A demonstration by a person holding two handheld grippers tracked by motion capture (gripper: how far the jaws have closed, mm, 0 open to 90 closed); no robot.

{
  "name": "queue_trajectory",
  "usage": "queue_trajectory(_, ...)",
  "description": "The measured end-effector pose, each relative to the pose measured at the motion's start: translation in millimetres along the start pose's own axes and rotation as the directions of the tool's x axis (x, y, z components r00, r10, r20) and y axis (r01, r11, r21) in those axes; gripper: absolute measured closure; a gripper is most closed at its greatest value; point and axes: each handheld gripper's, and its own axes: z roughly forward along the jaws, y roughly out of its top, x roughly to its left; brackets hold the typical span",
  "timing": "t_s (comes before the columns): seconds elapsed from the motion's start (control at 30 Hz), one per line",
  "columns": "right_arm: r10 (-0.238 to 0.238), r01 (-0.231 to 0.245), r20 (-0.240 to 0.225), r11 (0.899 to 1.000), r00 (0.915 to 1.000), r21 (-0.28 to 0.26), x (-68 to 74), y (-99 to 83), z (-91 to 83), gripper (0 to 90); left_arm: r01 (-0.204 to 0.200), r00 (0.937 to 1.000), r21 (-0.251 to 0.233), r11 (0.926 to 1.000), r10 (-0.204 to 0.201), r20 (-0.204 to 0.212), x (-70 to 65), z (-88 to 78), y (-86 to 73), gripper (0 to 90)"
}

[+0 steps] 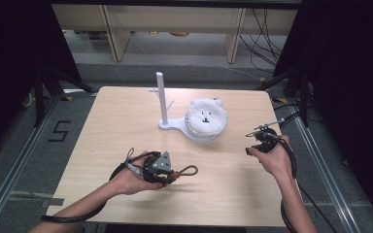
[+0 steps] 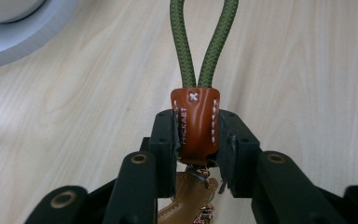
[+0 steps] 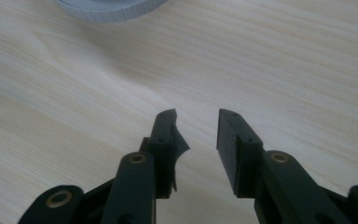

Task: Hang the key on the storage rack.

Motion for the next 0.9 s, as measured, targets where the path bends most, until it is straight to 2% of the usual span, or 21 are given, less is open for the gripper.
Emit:
queue_trajectory(0.03,0.01,-0.01,0.005,1.0,0.9999,0.006,1.2,-0.1,-0.3,68.4,-0.019,0.9998,0.013,0.9997,0.019,-0.003,2.9,-2.5,-0.7,68.9)
queue_trajectory(0.07,0.008,-0.008,0.004,1.0,1.0,0.006,1.1,-0.4,-0.2,68.4,0.008,0.9998,-0.001,1.0,-0.008,-0.015,2.0,-2.7,-1.9,68.9)
queue_trajectory(0.1,0.001,-0.001,0.001,1.0,1.0,-0.004,0.0,-0.4,0.7,68.4,-0.009,0.9998,0.008,0.9999,0.009,-0.019,4.4,-5.3,-2.6,68.9)
queue_trajectory(0.13,0.018,-0.018,0.001,1.0,0.9998,-0.006,1.0,-0.5,0.6,68.4,-0.001,0.9997,0.004,1.0,0.001,-0.025,5.1,-6.8,-3.4,68.9)
queue_trajectory(0.17,-0.002,0.002,0.001,1.0,1.0,0.002,-0.5,-1.0,-0.1,68.4,0.002,0.9996,0.002,1.0,-0.002,-0.027,6.0,-8.3,-4.1,68.9)
queue_trajectory(0.2,0.019,-0.019,0.001,1.0,0.9998,0.012,0.7,-1.3,-0.9,68.4,0.011,0.9993,-0.015,0.9998,-0.012,-0.037,6.6,-9.8,-5.0,68.9)
queue_trajectory(0.23,0.027,-0.027,0.0,1.0,0.9996,0.001,1.2,-1.4,-0.7,68.4,0.056,0.9972,-0.054,0.997,-0.058,-0.048,4.6,-9.2,-5.8,69.0)
queue_trajectory(0.3,0.011,-0.011,0.003,1.0,0.9999,-0.004,-0.6,-1.8,-0.1,68.4,0.064,0.9956,-0.078,0.9948,-0.069,-0.062,6.7,-12.6,-7.0,69.0)
queue_trajectory(0.33,0.007,-0.007,0.005,1.0,1.0,-0.007,-1.0,-2.2,0.6,68.4,0.067,0.9954,-0.07,0.9953,-0.072,-0.064,7.5,-15.0,-7.3,69.0)
queue_trajectory(0.47,0.012,-0.012,0.002,1.0,0.9999,-0.007,-0.2,-2.7,1.0,68.4,0.091,0.9906,-0.13,0.9873,-0.104,-0.089,10.0,-21.0,-8.8,69.0)
queue_trajectory(0.63,0.018,-0.018,0.004,1.0,0.9998,-0.015,0.9,-3.0,0.9,68.4,0.113,0.9854,-0.175,0.978,-0.133,-0.107,13.0,-28.8,-9.2,69.0)
queue_trajectory(0.67,0.017,-0.017,0.004,1.0,0.9999,-0.021,1.0,-3.2,1.5,68.4,0.118,0.9849,-0.185,0.9756,-0.139,-0.104,13.9,-29.4,-9.4,69.0)
queue_trajectory(0.7,0.022,-0.022,0.002,1.0,0.9997,-0.021,1.7,-3.1,1.1,68.4,0.13,0.9818,-0.202,0.9707,-0.155,-0.11,13.8,-30.2,-9.6,69.0)
queue_trajectory(0.77,0.019,-0.019,0.003,1.0,0.9998,-0.024,1.9,-3.3,1.3,68.5,0.125,0.9812,-0.201,0.9716,-0.151,-0.12,15.8,-33.2,-10.5,69.0)
queue_trajectory(0.8,0.008,-0.008,0.002,0.999,1.0,-0.034,1.4,-3.4,1.8,68.5,0.124,0.9813,-0.211,0.9696,-0.151,-0.119,17.1,-34.1,-11.2,69.0)
queue_trajectory(0.83,0.01,-0.01,0.003,0.999,0.9999,-0.037,1.6,-3.5,1.9,68.5,0.128,0.9794,-0.224,0.966,-0.159,-0.125,17.5,-35.0,-11.8,69.0)
queue_trajectory(0.87,0.009,-0.009,0.004,0.999,0.9999,-0.042,1.5,-3.7,2.1,68.5,0.147,0.9749,-0.245,0.9584,-0.182,-0.128,16.8,-35.0,-11.8,69.0)
queue_trajectory(0.9,0.019,-0.019,0.001,0.999,0.9998,-0.045,2.4,-4.1,1.4,68.5,0.132,0.9763,-0.241,0.9615,-0.168,-0.136,18.6,-37.2,-12.6,69.0)
